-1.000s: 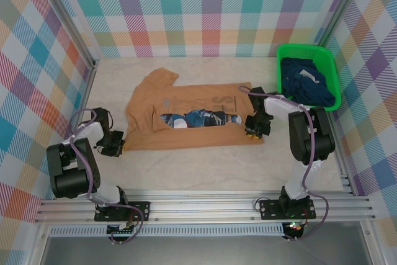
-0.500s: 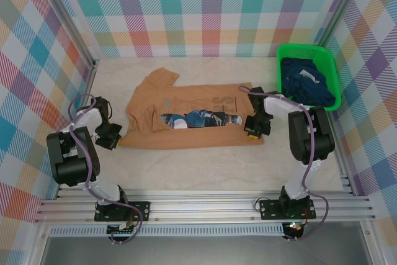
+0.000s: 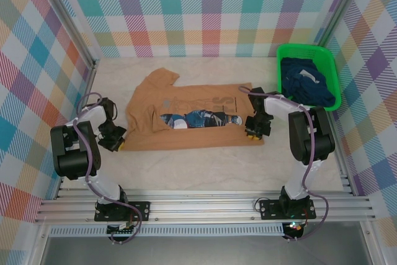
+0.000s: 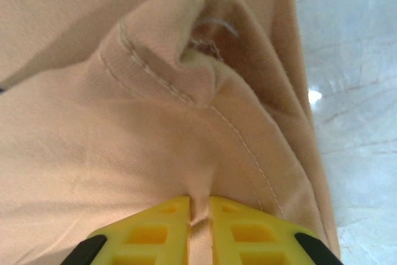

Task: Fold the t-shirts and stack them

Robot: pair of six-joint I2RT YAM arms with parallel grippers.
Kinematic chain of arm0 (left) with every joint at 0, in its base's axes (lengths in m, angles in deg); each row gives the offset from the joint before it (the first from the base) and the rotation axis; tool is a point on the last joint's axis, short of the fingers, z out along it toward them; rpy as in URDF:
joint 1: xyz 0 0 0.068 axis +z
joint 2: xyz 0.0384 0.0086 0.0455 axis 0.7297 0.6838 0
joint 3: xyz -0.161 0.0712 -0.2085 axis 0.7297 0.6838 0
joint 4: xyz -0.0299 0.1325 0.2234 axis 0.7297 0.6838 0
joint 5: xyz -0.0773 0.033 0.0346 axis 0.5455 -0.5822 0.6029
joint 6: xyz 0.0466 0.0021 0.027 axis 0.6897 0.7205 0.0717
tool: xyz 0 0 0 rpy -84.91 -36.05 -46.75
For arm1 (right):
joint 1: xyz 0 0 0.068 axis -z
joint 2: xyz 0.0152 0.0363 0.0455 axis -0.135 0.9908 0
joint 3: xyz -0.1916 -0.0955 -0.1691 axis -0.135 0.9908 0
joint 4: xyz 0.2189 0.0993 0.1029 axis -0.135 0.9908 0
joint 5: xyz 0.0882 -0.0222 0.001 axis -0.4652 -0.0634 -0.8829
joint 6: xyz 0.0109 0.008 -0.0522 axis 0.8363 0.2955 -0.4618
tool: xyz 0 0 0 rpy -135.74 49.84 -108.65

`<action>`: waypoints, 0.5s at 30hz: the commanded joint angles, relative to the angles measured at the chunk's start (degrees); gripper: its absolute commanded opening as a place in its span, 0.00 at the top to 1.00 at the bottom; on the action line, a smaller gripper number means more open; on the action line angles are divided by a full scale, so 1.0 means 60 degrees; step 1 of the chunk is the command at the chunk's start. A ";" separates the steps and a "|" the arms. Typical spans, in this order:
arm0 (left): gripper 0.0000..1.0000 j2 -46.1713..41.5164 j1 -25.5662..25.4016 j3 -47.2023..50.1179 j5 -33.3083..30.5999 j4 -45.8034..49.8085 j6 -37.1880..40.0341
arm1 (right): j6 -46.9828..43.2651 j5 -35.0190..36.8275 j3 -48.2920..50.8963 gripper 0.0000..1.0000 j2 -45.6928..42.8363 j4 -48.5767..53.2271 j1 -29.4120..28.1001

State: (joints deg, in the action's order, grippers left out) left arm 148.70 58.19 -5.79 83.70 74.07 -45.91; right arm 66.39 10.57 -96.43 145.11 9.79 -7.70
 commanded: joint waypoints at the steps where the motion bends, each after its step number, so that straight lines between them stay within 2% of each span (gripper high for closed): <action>1: 0.91 -0.0408 -0.0072 0.0070 -0.0411 0.0534 0.0158 | -0.0034 -0.0045 0.0101 0.82 -0.0660 0.0559 0.0007; 4: 0.79 -0.0898 -0.0202 -0.0359 -0.1013 0.1001 0.0157 | 0.0015 0.0320 -0.0049 0.79 -0.1107 0.0778 -0.0001; 8: 0.71 -0.1656 -0.0738 -0.0887 -0.1185 0.1269 -0.0075 | 0.0162 0.0610 -0.0143 0.75 -0.1779 0.0689 0.0003; 10: 0.71 -0.1660 -0.1143 -0.1001 -0.0618 0.1066 -0.0236 | 0.0235 0.0356 -0.0170 0.75 -0.1845 0.0428 0.0001; 13: 0.75 -0.1177 -0.1710 -0.0758 0.0962 0.0217 -0.0568 | 0.0465 -0.0305 -0.0360 0.77 -0.1451 0.0121 -0.0118; 15: 0.79 -0.0734 -0.2049 -0.0621 0.1537 -0.0270 -0.0727 | 0.0706 -0.0625 -0.0438 0.78 -0.1159 -0.0217 -0.0219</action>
State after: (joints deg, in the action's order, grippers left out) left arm 140.81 48.12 -11.17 85.38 75.60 -48.12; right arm 68.14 10.35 -97.59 135.89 10.75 -8.14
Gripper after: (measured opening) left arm 0.221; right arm 0.221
